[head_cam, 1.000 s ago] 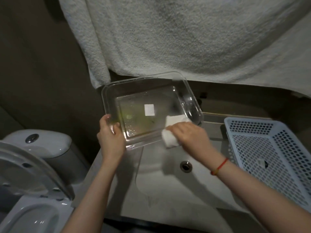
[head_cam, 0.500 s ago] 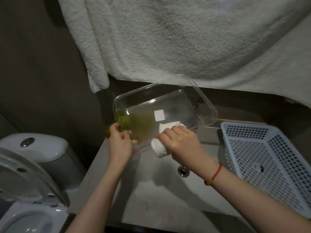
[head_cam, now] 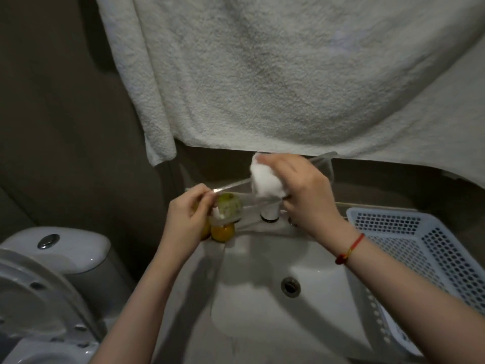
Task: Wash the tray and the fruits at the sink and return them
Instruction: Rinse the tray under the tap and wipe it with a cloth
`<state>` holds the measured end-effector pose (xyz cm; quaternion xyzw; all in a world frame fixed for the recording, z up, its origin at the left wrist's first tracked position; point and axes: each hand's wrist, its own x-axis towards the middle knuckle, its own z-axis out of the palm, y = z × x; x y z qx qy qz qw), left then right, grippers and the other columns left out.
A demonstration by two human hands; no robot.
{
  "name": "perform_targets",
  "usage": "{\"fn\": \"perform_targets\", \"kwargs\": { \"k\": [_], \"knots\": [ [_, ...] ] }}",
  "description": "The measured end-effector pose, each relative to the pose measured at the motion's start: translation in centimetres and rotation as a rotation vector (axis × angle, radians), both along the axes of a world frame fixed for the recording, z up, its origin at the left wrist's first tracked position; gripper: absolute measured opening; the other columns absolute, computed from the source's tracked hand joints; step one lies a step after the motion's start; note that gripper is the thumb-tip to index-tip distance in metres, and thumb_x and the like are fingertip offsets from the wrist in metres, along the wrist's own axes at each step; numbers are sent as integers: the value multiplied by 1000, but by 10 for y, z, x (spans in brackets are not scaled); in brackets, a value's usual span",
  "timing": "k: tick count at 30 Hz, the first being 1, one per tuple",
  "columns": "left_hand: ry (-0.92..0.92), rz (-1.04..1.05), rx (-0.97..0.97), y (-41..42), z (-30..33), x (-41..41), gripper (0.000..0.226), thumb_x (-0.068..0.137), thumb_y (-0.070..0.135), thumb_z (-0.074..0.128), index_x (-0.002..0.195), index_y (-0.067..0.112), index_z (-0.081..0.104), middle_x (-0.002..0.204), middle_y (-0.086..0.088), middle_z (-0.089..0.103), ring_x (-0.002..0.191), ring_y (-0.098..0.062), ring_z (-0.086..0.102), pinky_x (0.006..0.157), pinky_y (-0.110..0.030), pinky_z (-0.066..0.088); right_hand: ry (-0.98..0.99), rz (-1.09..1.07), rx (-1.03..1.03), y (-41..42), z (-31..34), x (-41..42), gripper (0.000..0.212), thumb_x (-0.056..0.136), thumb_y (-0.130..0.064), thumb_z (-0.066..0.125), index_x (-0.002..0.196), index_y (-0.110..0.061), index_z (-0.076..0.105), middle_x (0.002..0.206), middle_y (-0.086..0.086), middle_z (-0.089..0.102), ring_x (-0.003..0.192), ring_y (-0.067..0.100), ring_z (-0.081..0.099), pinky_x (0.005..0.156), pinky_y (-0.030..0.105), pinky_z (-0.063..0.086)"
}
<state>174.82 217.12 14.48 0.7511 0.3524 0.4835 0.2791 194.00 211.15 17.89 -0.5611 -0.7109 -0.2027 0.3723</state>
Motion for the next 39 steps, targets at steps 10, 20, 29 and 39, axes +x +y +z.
{"fn": "perform_targets", "kwargs": {
  "k": [10,20,29,39],
  "knots": [
    [-97,15,-287,14,-7,4,36,96,15,49,60,15,56,42,11,47,40,1,40,42,-9,30,706,-321,238,20,-16,12,65,68,21,50,130,-1,49,124,18,56,113,29,53,90,1,28],
    [-147,18,-323,14,-5,3,12,89,-1,56,88,3,67,78,-7,69,74,-14,62,67,-31,49,172,187,-507,12,-17,-70,83,66,-26,38,148,-17,26,158,9,12,147,21,3,116,26,-3],
    [-504,99,-407,34,-1,-22,33,97,9,43,68,10,56,42,10,49,40,1,42,41,-10,36,69,-28,-264,27,-41,-6,73,66,3,37,137,-7,45,145,17,40,136,31,37,112,31,22],
    [-828,158,-596,41,4,-11,40,100,9,36,61,13,44,40,12,42,34,0,35,34,-11,26,504,-10,-325,43,-56,-12,71,75,16,37,142,-9,37,151,14,31,141,28,28,112,24,18]
  ]
}}
